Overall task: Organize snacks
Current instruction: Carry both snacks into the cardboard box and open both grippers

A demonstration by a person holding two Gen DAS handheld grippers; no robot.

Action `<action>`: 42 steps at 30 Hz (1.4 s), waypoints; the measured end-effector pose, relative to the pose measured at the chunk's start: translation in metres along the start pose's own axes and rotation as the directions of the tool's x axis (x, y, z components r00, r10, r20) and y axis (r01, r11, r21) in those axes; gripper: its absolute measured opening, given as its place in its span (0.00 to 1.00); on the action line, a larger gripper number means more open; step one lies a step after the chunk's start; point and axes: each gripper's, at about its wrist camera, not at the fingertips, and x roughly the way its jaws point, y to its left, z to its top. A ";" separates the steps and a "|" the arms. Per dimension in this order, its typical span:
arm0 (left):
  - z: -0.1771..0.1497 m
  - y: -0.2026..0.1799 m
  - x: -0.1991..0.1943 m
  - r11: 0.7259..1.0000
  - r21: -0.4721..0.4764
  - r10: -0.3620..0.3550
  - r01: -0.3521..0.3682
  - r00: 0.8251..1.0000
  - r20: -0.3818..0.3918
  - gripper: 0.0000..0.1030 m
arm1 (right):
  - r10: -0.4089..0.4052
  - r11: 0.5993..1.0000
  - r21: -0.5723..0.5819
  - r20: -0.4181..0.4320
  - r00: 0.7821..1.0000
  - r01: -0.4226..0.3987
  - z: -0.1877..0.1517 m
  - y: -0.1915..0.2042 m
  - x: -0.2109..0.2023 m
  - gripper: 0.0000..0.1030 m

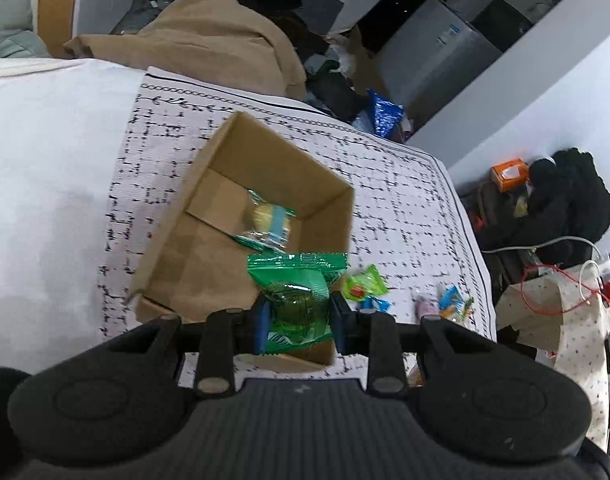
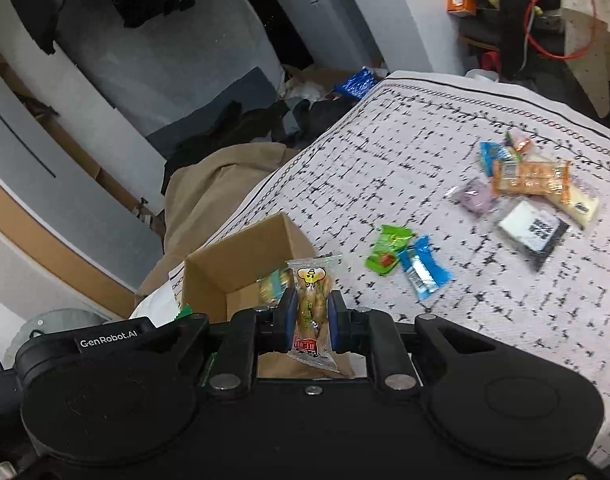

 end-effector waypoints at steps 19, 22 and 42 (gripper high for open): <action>0.044 0.028 0.032 0.996 -0.040 0.074 -0.075 0.997 -0.004 0.29 | 0.043 0.998 -0.038 -0.066 0.997 -0.045 0.014 0.039 0.060 0.16; 0.051 0.028 0.036 0.996 -0.042 0.084 -0.084 0.996 -0.001 0.29 | 0.053 0.997 -0.048 -0.068 0.996 -0.057 0.018 0.044 0.066 0.16; 0.069 0.029 0.017 0.993 -0.051 0.105 -0.104 0.994 0.015 0.62 | 0.116 0.993 -0.023 -0.061 0.991 -0.117 0.028 0.033 0.056 0.59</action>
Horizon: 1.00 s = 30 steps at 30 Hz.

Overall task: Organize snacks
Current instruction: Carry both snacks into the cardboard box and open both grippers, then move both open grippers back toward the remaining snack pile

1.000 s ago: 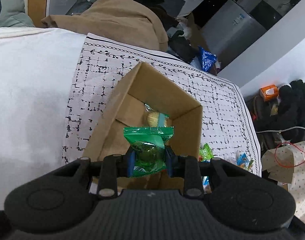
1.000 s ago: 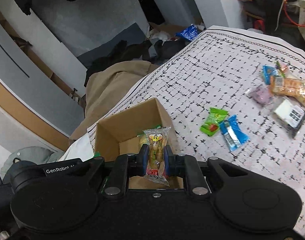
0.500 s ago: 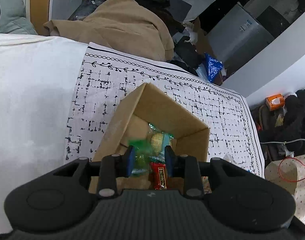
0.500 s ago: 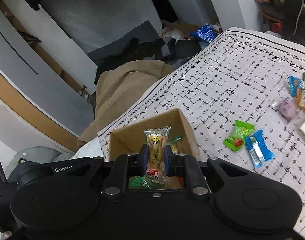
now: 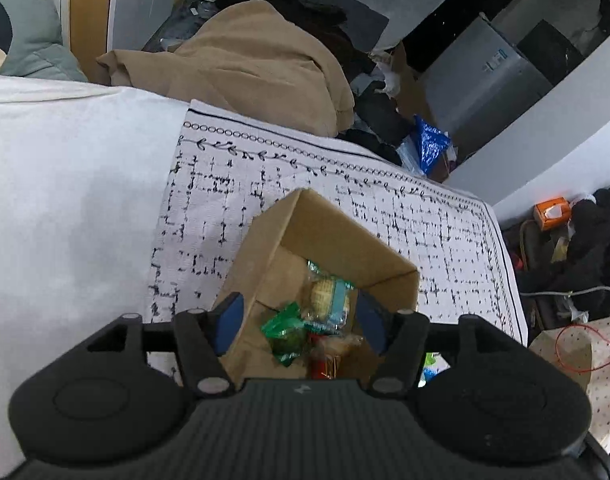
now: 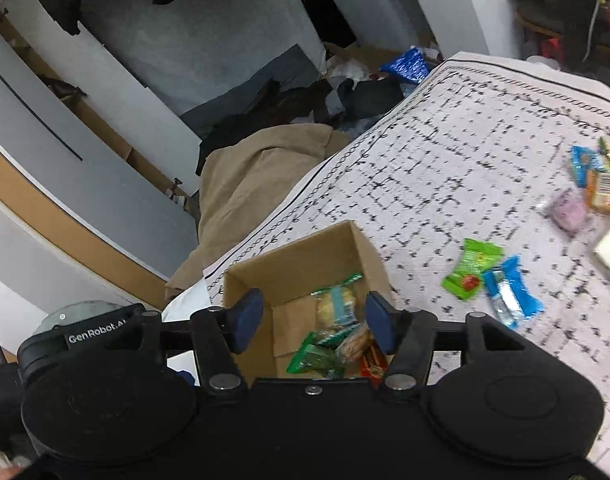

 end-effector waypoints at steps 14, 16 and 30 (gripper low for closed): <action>-0.034 -0.030 -0.029 0.994 0.101 0.037 -0.043 0.998 0.058 0.91 | -0.089 0.992 -0.080 0.124 0.988 0.099 -0.005 -0.038 -0.069 1.00; -0.040 -0.036 -0.035 0.993 0.113 0.034 -0.043 0.997 0.075 0.98 | -0.084 0.991 -0.095 0.137 0.987 0.098 -0.004 -0.043 -0.079 1.00; -0.090 -0.077 -0.062 0.969 0.244 0.002 -0.029 0.994 0.114 1.00 | -0.081 0.983 -0.147 0.172 0.982 0.107 -0.005 -0.081 -0.129 1.00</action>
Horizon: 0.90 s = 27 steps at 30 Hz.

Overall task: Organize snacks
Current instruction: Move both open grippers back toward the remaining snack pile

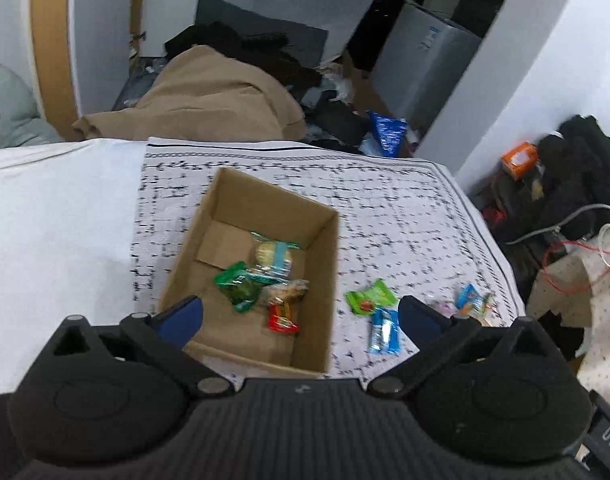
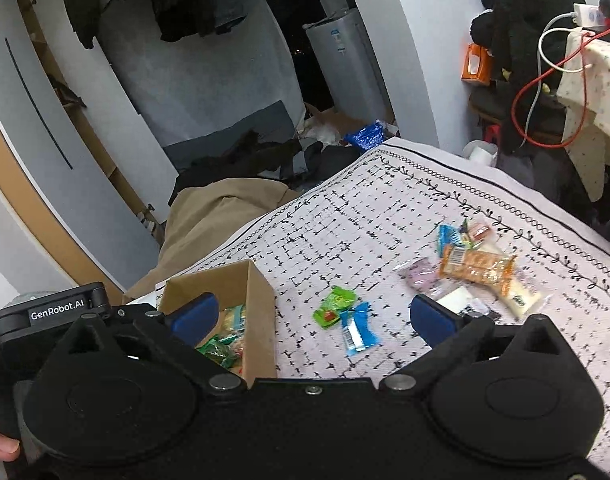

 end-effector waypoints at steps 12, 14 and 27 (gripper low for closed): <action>-0.030 -0.034 -0.010 0.999 0.047 -0.010 0.011 1.000 -0.012 1.00 | -0.048 0.998 -0.034 -0.009 0.999 0.047 -0.012 -0.043 -0.026 1.00; -0.036 -0.039 -0.009 0.998 0.055 -0.010 0.012 1.000 -0.023 1.00 | -0.057 0.998 -0.024 -0.009 0.998 0.056 -0.016 -0.053 -0.028 1.00; -0.069 -0.065 -0.001 0.998 0.064 -0.006 0.008 0.999 -0.034 1.00 | -0.054 0.997 0.052 -0.027 0.998 0.056 -0.035 -0.115 -0.030 1.00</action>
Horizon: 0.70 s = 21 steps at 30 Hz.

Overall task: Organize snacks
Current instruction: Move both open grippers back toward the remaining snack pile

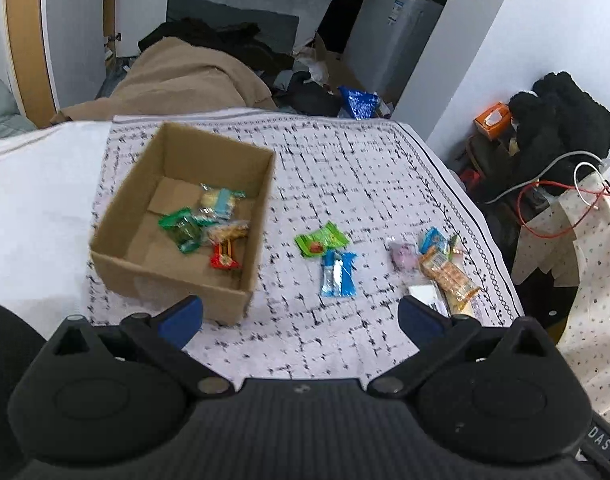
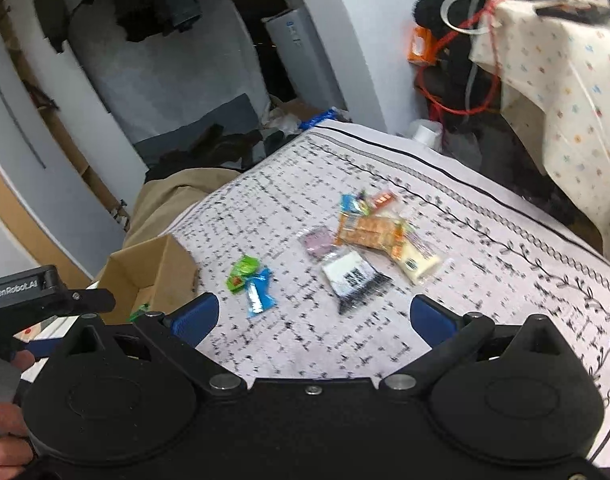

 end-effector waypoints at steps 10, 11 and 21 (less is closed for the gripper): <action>-0.010 -0.017 0.019 1.000 0.020 0.014 -0.013 0.999 -0.043 1.00 | 0.080 0.989 0.119 0.039 0.996 -0.084 -0.012 -0.034 0.004 1.00; -0.011 -0.018 0.019 0.999 0.028 0.019 -0.018 0.999 -0.040 1.00 | 0.088 0.986 0.136 0.041 0.995 -0.093 -0.013 -0.037 0.006 1.00; -0.018 -0.034 0.040 0.996 0.091 0.002 0.003 0.999 -0.052 1.00 | 0.062 0.983 0.170 0.039 0.997 -0.067 -0.014 -0.052 0.023 1.00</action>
